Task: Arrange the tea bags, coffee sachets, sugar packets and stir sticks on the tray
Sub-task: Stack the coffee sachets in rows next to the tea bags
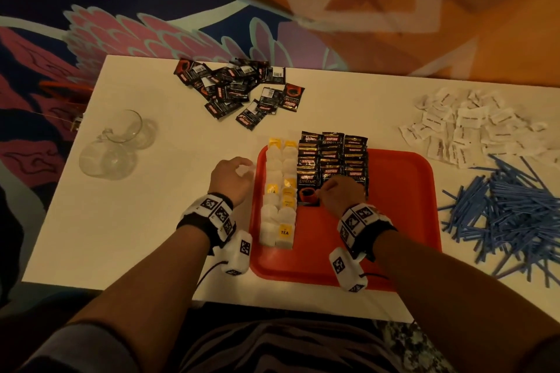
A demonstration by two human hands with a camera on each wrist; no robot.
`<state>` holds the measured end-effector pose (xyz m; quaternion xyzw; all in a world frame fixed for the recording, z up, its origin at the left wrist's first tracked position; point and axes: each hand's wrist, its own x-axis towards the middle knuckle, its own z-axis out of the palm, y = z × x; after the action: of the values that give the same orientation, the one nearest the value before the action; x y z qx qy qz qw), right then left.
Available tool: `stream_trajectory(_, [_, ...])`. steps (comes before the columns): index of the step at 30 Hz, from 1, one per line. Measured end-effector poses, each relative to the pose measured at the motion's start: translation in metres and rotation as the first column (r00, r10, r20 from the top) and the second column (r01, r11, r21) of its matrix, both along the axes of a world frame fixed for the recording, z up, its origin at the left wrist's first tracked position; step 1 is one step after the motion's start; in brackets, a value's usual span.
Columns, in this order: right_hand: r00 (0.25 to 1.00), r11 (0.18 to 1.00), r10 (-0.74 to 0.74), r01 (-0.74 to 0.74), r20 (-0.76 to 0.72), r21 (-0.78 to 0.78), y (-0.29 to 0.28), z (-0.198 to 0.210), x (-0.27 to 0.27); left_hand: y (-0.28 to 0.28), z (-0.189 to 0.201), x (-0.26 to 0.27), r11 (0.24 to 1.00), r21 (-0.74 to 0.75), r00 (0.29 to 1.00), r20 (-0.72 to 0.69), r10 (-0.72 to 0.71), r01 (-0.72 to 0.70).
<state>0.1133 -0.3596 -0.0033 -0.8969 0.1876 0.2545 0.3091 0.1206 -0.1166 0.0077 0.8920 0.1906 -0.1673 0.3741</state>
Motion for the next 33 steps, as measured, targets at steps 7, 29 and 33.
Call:
stream_trajectory(7, [0.991,0.985,0.128,-0.132,0.035,0.113,0.025,0.016,0.006,0.027,-0.001,0.094,0.941,0.254,0.964,0.081,-0.252,0.225])
stream_trajectory(29, [0.994,0.983,0.103,-0.106,0.024,0.152,0.156,0.014,0.035,0.089,-0.051,0.021,0.696,0.441,0.797,-0.077,-0.599,0.567])
stream_trajectory(33, [0.941,0.944,0.326,-0.329,0.091,0.020,0.185,0.004,0.065,0.117,-0.045,-0.007,0.764,0.419,0.831,0.037,-0.555,0.491])
